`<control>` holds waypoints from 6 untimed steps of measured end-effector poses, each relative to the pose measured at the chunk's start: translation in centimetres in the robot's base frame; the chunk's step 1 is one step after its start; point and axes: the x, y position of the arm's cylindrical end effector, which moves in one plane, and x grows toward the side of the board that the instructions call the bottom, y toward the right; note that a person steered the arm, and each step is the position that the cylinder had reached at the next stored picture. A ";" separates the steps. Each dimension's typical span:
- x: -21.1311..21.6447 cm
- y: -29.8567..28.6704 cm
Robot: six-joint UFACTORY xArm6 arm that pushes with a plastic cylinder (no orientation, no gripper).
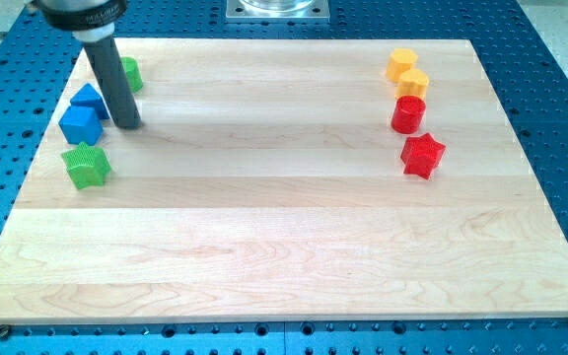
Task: Move the green circle to the top left of the blue triangle
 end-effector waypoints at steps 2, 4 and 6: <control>-5.5 3.5; -6.2 1.8; -8.2 -0.2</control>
